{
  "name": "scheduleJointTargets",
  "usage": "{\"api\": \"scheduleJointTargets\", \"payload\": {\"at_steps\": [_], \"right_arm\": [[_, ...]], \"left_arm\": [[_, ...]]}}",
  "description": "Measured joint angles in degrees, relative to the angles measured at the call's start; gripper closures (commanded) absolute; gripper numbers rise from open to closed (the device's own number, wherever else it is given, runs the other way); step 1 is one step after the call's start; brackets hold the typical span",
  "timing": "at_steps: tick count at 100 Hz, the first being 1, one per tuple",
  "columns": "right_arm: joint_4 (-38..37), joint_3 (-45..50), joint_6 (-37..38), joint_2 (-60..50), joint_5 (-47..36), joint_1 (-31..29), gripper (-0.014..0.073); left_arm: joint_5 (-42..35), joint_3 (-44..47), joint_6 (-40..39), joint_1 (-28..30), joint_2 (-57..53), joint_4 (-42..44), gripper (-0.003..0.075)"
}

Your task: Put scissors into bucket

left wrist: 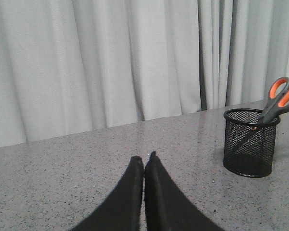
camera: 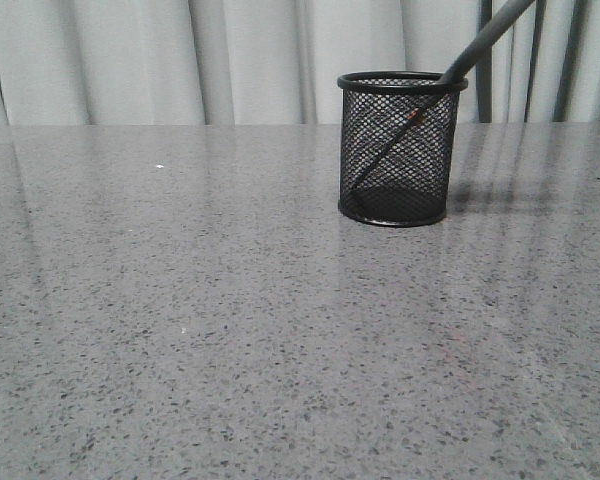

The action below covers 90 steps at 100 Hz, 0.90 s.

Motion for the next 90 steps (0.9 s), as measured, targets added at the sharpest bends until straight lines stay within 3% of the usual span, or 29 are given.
{"api": "scheduleJointTargets", "payload": {"at_steps": [45,68,90], "right_arm": [[0.0,0.0,0.0,0.0,0.0,0.0,0.0666],[0.0,0.0,0.0,0.0,0.0,0.0,0.0666],[0.0,0.0,0.0,0.0,0.0,0.0,0.0666]], "left_arm": [[-0.4,2.0,-0.6,1.2,0.0,3.5,0.0741],[-0.2,6.4,-9.2,12.1,-1.3,10.0,0.0741],[1.0,10.0,-11.1,21.3,-7.5,11.1,0.0741]]}}
